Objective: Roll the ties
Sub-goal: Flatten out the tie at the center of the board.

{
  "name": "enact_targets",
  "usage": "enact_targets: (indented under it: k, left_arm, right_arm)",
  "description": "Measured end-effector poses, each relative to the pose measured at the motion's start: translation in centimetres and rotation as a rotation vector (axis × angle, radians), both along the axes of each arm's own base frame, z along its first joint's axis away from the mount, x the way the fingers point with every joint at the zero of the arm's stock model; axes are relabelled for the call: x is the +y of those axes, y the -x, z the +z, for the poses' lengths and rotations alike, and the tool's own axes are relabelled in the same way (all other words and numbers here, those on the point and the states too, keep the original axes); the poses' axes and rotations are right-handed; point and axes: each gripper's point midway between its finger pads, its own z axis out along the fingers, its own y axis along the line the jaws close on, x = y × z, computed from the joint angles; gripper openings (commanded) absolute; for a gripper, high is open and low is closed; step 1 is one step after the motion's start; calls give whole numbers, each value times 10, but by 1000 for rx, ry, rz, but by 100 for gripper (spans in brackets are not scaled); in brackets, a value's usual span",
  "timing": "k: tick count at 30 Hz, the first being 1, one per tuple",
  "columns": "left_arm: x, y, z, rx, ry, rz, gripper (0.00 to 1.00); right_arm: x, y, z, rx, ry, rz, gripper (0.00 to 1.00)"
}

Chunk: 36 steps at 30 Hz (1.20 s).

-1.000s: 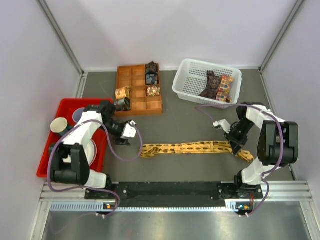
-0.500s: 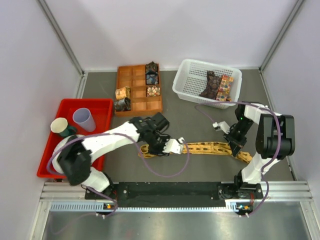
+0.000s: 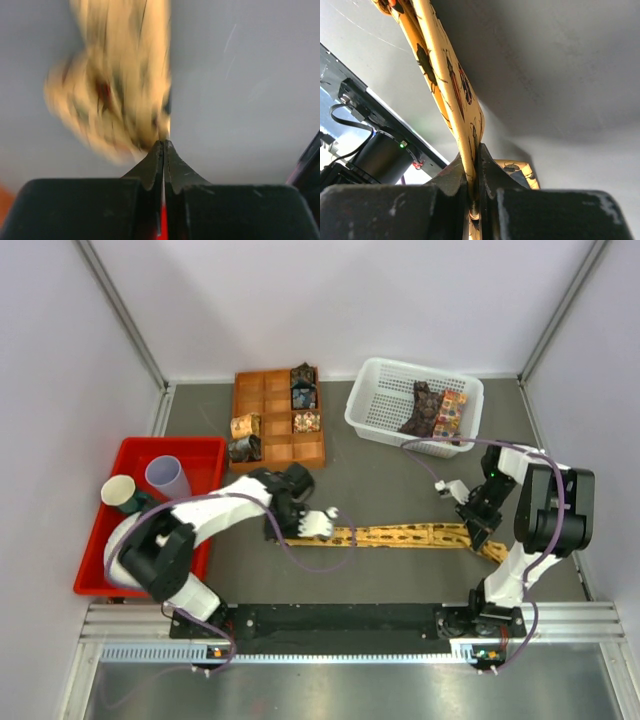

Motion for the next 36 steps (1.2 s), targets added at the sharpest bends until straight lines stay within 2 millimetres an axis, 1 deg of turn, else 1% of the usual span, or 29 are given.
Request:
enact_targets:
  k: [1, 2, 3, 4, 5, 7, 8, 9, 10, 12, 13, 14, 15, 16, 17, 18, 19, 20, 22, 24, 25, 26, 27, 28, 30, 31, 32, 34, 36]
  left_arm:
    - [15, -2, 5, -10, -8, 25, 2]
    - [35, -6, 12, -26, -13, 55, 2]
    - [48, -8, 17, -37, -17, 73, 6]
    - [59, -9, 23, -44, -15, 88, 16]
    - [65, -8, 28, -48, -2, 95, 23]
    - [70, -5, 41, -50, 58, 104, 32]
    - [68, -5, 48, -56, 87, 101, 34]
    - [62, -4, 58, -62, 147, 102, 36]
    - [56, -5, 68, -77, 198, 99, 51]
    - [37, -13, 97, -155, 347, 110, 69]
    - [28, -16, 110, -196, 416, 111, 77]
    - [17, -20, 128, -253, 507, 117, 89]
    - [6, -24, 144, -305, 593, 117, 89]
    - [-2, -26, 154, -338, 662, 121, 89]
    - [-10, -25, 159, -343, 710, 125, 84]
    - [-18, -24, 163, -332, 744, 125, 84]
    - [-28, -24, 161, -307, 757, 117, 82]
    - [-36, -25, 154, -267, 745, 109, 80]
    - [-54, -29, 135, -167, 698, 93, 81]
    - [-70, -37, 108, -86, 629, 81, 81]
    - [-77, -38, 90, -52, 580, 74, 81]
    - [-79, -37, 74, -27, 534, 68, 79]
    - [-81, -33, 61, -7, 489, 57, 73]
    - [-82, -29, 49, 5, 447, 44, 69]
    - [-83, -26, 32, 11, 379, 24, 64]
    - [-83, -26, 25, 13, 356, 18, 54]
    - [-81, -27, 17, 10, 319, 16, 51]
    - [-77, -32, 4, 10, 261, 29, 46]
    - [-71, -40, -9, 4, 194, 47, 43]
  right_arm:
    - [-1, 0, -1, 4, 1, 0, 0]
    - [-1, 0, -1, 6, 0, 1, 0]
    - [-1, 1, -2, 8, 0, 1, 3]
    - [-1, 0, -1, 8, -1, 1, 19]
    - [-1, 0, 0, 7, -2, 0, 27]
    - [1, -5, 3, -4, -10, -5, 41]
    - [1, -8, 5, -12, -15, -8, 43]
    - [2, -12, 8, -22, -18, -12, 45]
    - [2, -17, 11, -35, -22, -14, 51]
    - [2, -26, 18, -68, -29, -21, 53]
    - [2, -31, 22, -88, -32, -26, 53]
    - [2, -35, 27, -109, -34, -33, 53]
    - [0, -39, 31, -130, -34, -40, 53]
    - [-2, -43, 35, -146, -33, -49, 52]
    - [-5, -47, 39, -163, -32, -68, 51]
    - [-8, -49, 42, -173, -29, -84, 50]
    - [-14, -51, 43, -179, -22, -111, 49]
    - [-20, -51, 44, -183, -15, -136, 49]
    - [-35, -49, 43, -181, 2, -201, 48]
    - [-49, -46, 40, -171, 16, -267, 48]
    - [-57, -46, 37, -164, 23, -301, 48]
    - [-64, -47, 32, -159, 29, -332, 48]
    - [-71, -49, 27, -160, 39, -358, 47]
    - [-77, -51, 22, -161, 51, -376, 43]
    - [-82, -55, 14, -173, 66, -392, 35]
    - [-83, -56, 11, -176, 70, -395, 32]
    - [-83, -57, 8, -177, 73, -404, 30]
    - [-84, -56, -1, -173, 86, -413, 21]
    - [-86, -53, -11, -161, 108, -416, 14]
